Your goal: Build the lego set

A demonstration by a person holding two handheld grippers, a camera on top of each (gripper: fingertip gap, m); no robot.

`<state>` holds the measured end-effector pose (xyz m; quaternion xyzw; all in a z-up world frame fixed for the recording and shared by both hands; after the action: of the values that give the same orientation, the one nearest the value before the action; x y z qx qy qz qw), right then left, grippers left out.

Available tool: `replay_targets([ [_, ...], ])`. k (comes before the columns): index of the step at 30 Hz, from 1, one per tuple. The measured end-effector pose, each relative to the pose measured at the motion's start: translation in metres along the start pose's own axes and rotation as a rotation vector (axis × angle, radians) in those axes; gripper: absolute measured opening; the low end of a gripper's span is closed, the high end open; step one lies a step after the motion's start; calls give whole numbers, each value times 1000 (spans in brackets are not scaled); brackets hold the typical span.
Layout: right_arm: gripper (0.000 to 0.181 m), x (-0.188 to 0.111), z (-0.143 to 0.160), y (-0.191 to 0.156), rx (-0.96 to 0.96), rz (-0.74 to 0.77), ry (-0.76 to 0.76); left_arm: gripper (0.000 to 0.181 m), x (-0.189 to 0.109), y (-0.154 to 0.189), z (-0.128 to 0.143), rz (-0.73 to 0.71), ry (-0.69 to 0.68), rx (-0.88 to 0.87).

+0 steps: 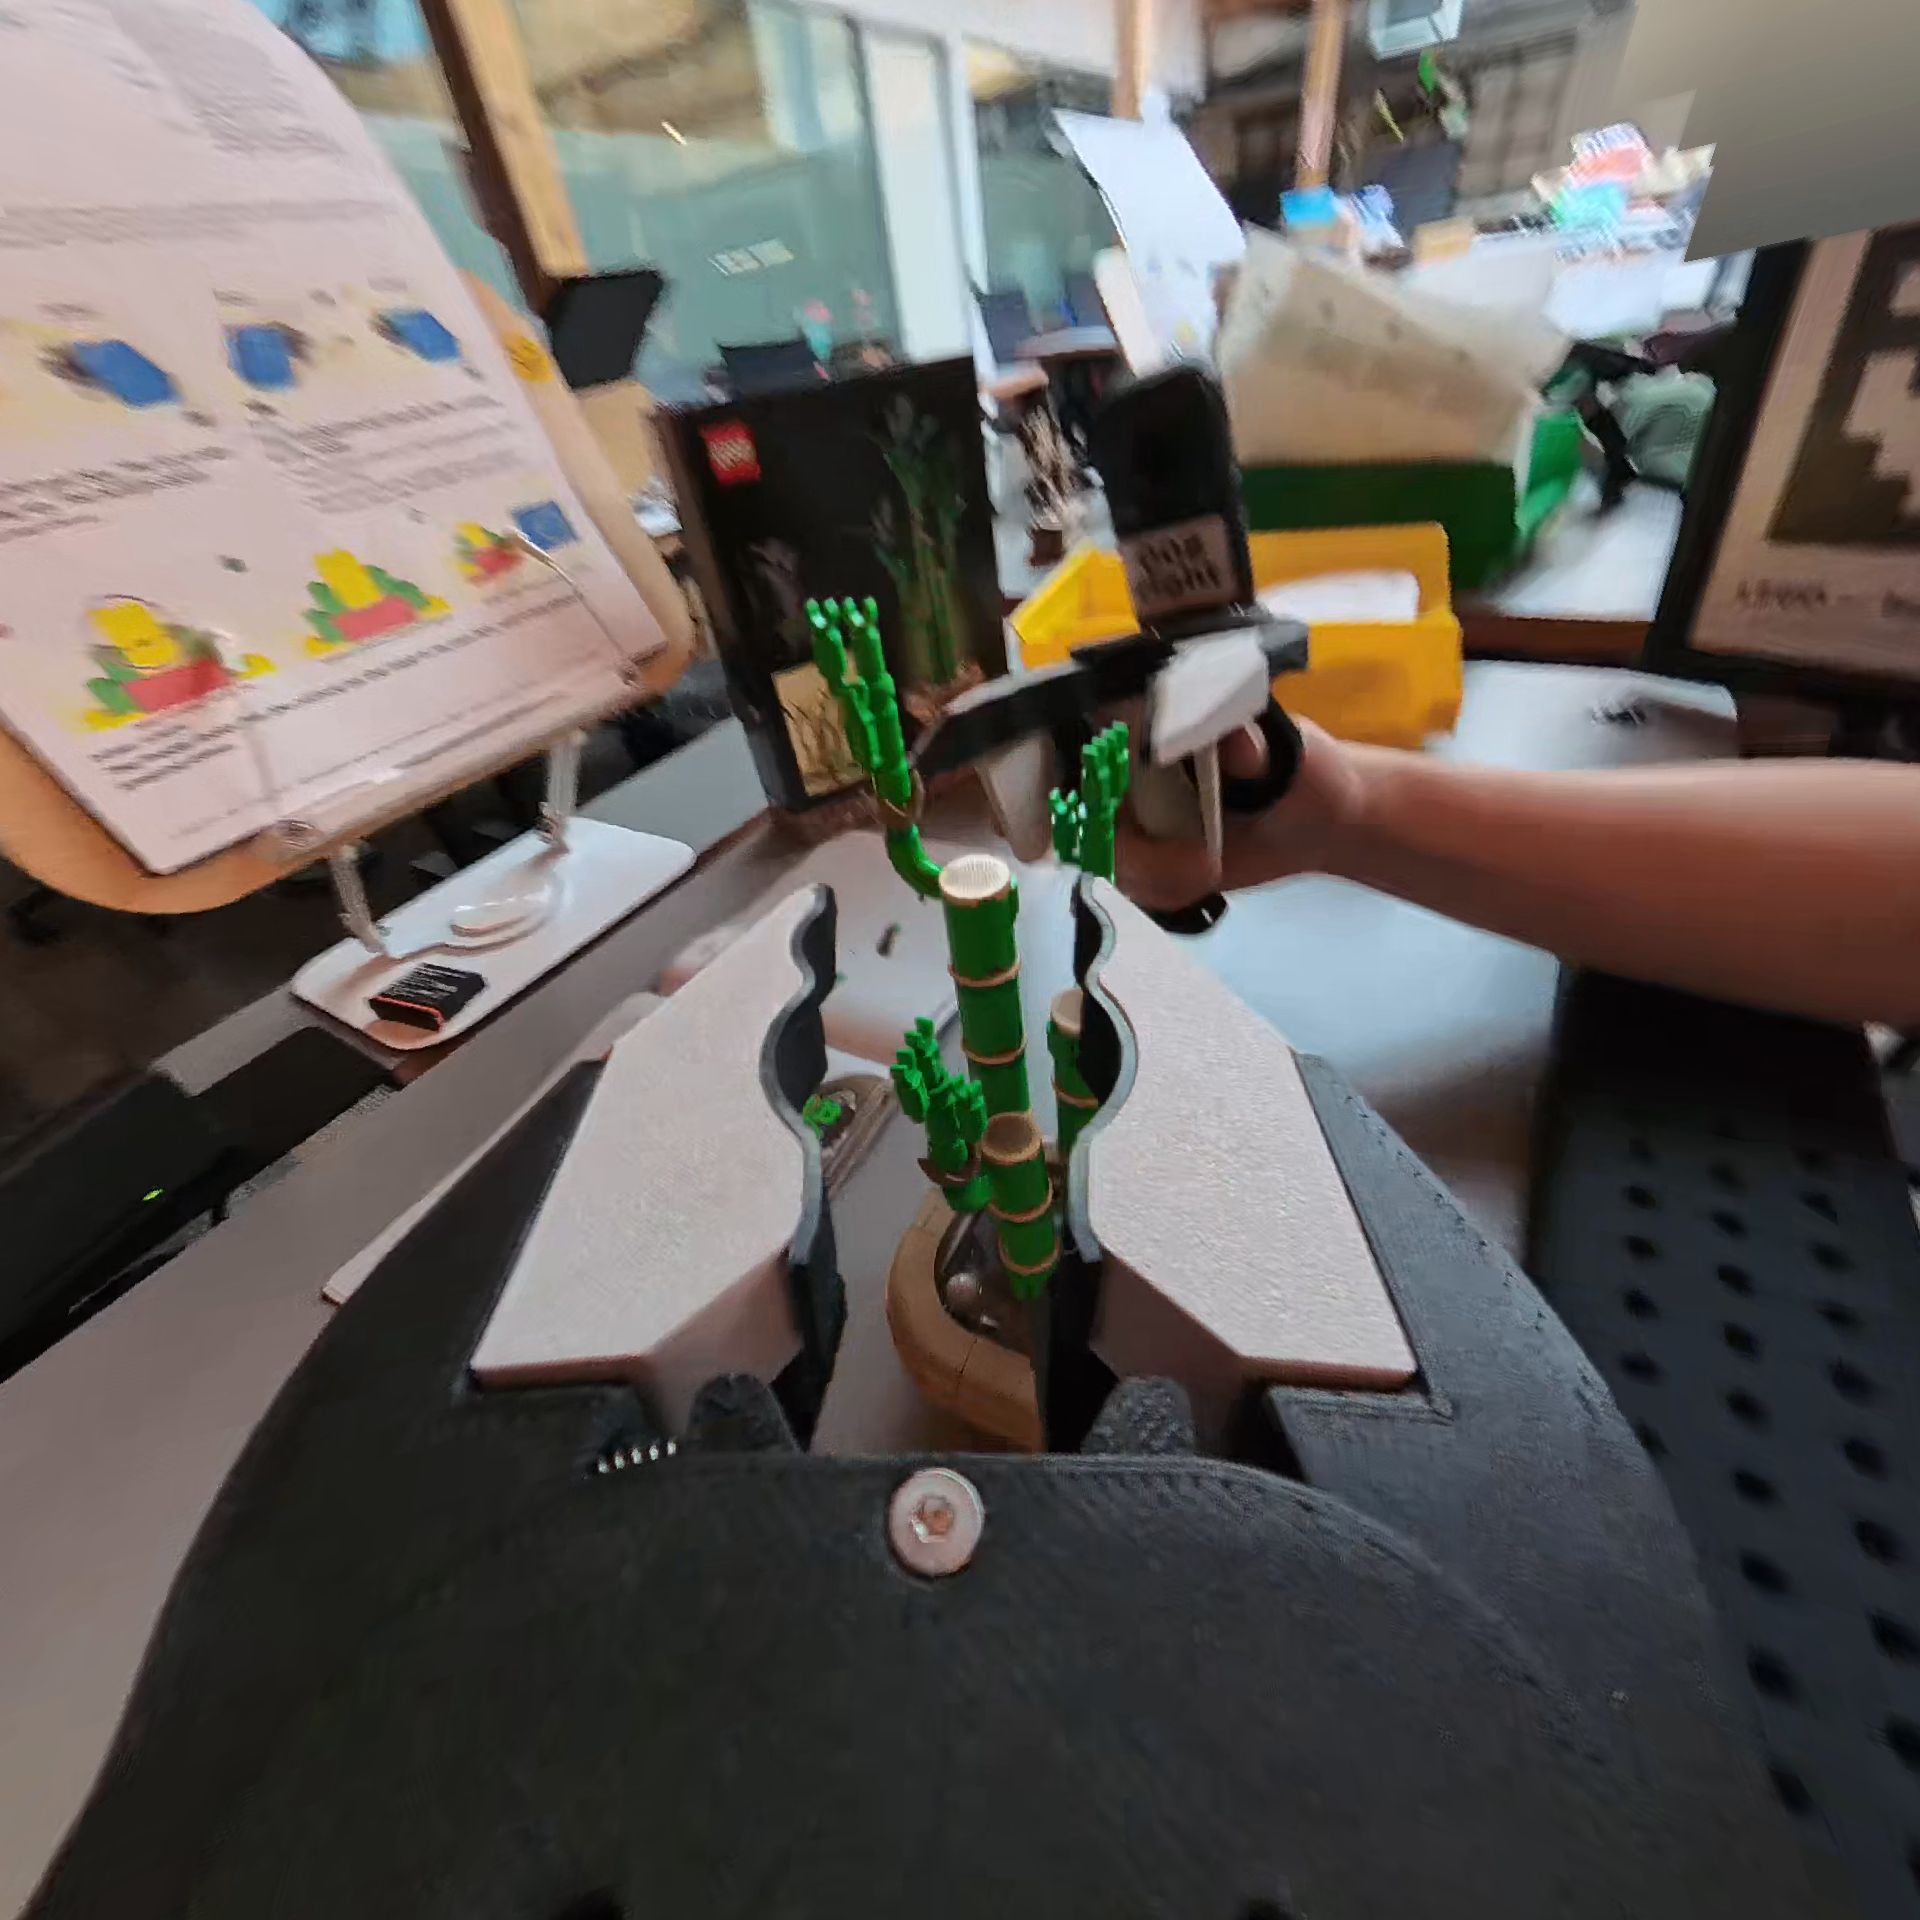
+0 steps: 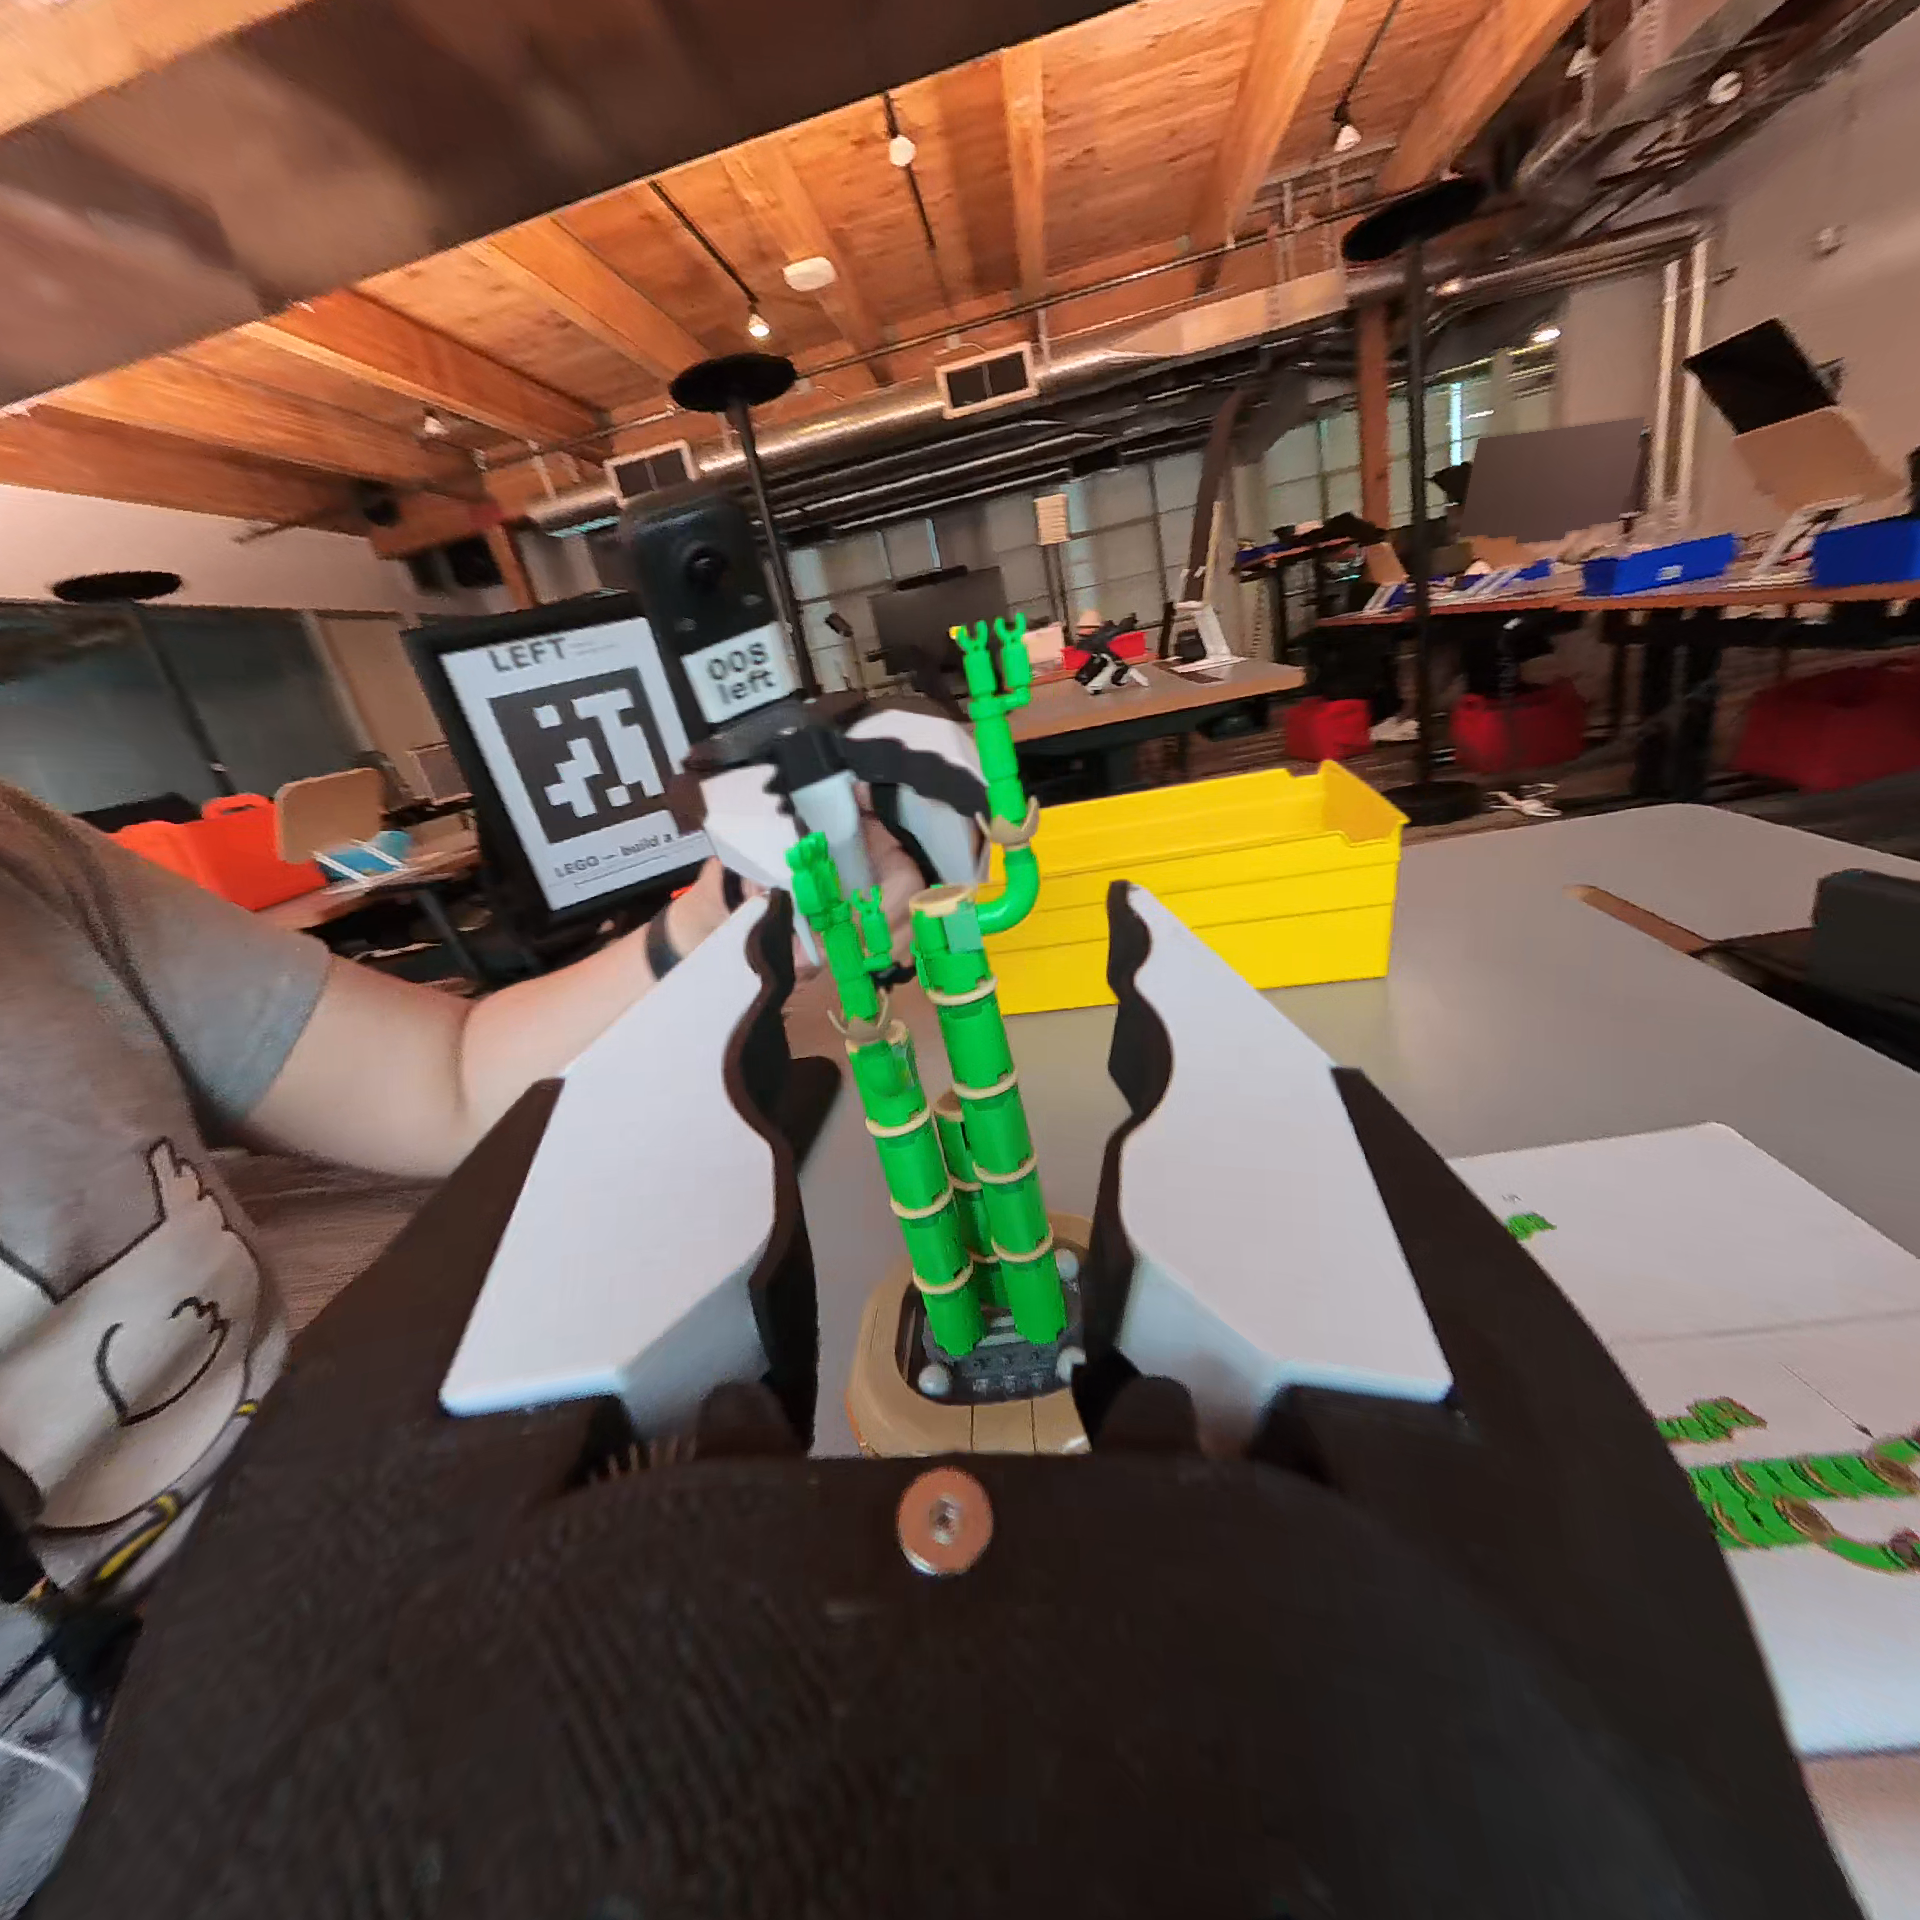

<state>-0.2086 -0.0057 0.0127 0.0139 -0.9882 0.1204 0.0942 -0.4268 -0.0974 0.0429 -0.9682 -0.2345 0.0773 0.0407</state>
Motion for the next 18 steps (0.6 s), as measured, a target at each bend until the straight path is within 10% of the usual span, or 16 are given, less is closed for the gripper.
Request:
replay_targets([
  [10,61,-1,12,23,99,-84,-34,61,27,-39,5,337,-88,-73],
  [18,60,0,22,25,123,-76,-47,26,38,-43,17,479,-58,-122],
])
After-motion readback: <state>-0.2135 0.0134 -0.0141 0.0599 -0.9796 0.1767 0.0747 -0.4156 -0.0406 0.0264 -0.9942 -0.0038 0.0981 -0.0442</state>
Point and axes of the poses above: each gripper's, where its closed fingertips meet, x out along the fingers, z out of its underside, y = z × x across the jaws, the point moved 10 cm from there along -x, back along the fingers, and after that the axes turned 8 degrees about z, right-handed, at the moved point
